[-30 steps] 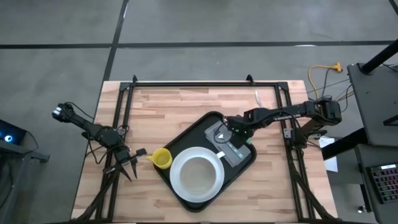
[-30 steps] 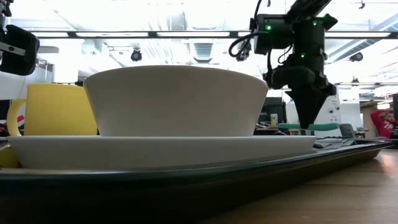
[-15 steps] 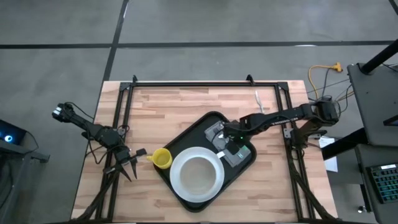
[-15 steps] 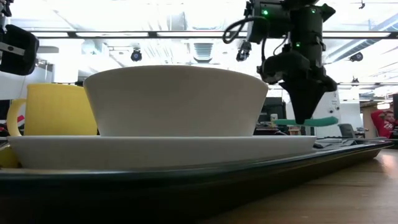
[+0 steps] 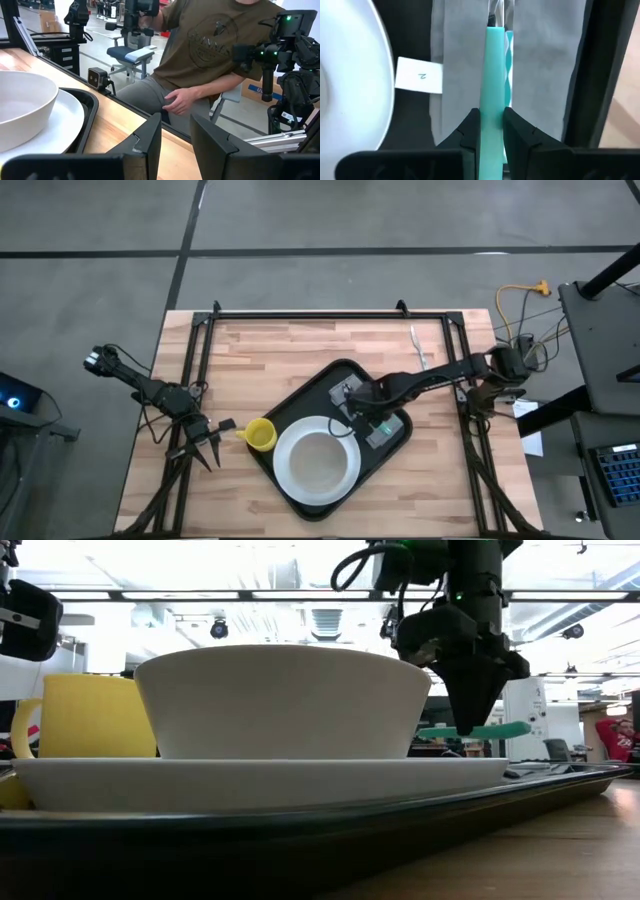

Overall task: Set up tray
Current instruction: Put the blue spoon on the gray napkin to the left of the blue fork

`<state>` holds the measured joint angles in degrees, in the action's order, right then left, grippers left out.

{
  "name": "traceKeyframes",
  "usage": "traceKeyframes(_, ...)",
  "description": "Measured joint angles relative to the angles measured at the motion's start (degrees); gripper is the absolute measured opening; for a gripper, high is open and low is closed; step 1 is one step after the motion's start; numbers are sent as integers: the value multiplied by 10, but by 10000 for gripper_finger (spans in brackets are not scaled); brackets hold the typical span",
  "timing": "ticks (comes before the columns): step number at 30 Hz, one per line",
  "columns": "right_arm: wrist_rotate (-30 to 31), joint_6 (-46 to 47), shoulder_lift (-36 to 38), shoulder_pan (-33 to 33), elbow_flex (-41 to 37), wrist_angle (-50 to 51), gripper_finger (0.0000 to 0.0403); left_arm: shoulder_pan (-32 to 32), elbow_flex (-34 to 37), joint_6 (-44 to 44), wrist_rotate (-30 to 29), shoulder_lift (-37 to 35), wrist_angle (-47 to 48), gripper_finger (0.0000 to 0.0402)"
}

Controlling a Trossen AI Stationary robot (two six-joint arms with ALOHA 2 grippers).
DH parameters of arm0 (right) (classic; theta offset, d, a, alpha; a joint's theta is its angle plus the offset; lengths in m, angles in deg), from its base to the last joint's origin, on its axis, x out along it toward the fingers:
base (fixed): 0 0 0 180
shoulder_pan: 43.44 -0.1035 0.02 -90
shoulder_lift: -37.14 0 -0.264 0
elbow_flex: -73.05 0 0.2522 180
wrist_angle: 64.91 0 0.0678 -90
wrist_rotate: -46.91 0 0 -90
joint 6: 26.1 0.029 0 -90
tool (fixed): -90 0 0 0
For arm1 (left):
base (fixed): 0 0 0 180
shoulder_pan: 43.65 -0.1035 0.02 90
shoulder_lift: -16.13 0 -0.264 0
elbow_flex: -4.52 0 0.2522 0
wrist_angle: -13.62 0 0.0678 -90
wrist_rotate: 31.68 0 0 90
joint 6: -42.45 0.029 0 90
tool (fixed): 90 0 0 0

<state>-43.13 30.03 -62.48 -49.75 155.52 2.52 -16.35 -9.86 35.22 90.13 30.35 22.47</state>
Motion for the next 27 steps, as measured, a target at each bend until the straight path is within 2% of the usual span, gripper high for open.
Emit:
traceKeyframes(10,4,50,-24,-27,-5,-19,42,0,0,0,0,1,0,88)
traceKeyframes(19,2,30,-70,-27,2,-31,42,0,0,0,-2,5,0,88)
traceKeyframes(27,2,22,-74,-28,4,-50,42,0,0,0,-2,5,0,88)
